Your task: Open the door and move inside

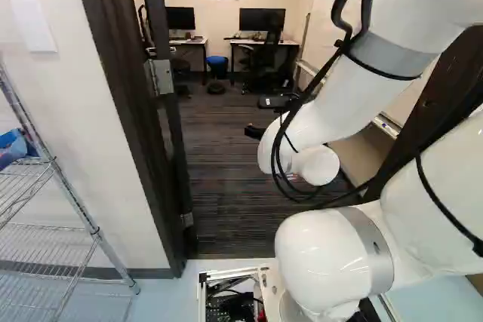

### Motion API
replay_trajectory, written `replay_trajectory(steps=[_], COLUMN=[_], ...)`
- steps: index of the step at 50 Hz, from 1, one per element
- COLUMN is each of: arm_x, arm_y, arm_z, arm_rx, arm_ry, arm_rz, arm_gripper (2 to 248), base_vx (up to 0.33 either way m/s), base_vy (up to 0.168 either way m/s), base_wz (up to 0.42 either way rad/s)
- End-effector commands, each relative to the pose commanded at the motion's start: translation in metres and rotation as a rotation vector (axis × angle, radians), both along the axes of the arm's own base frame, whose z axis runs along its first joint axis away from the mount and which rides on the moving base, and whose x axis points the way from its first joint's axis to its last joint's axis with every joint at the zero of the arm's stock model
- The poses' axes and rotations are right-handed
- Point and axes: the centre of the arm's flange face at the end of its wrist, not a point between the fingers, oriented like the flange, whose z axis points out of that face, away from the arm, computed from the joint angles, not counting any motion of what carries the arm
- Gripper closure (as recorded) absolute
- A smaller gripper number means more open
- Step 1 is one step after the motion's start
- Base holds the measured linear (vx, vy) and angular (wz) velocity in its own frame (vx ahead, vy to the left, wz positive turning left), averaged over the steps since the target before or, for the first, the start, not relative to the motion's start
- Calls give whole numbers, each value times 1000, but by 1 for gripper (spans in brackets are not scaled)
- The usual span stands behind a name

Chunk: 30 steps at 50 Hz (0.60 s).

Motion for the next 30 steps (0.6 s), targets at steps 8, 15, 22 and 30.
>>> replay_trajectory(steps=[8, 15, 22, 30], arm_x=[0, 0, 0, 0], arm_y=[0, 0, 0, 0], arm_z=[0, 0, 0, 0], arm_rx=[0, 0, 0, 0], arm_ry=[0, 0, 0, 0], arm_rz=[0, 0, 0, 0], arm_gripper=[3, 3, 3, 3], base_vx=[124, 133, 143, 137], base_vy=[-61, -70, -68, -47], base_wz=[-174, -182, -188, -74])
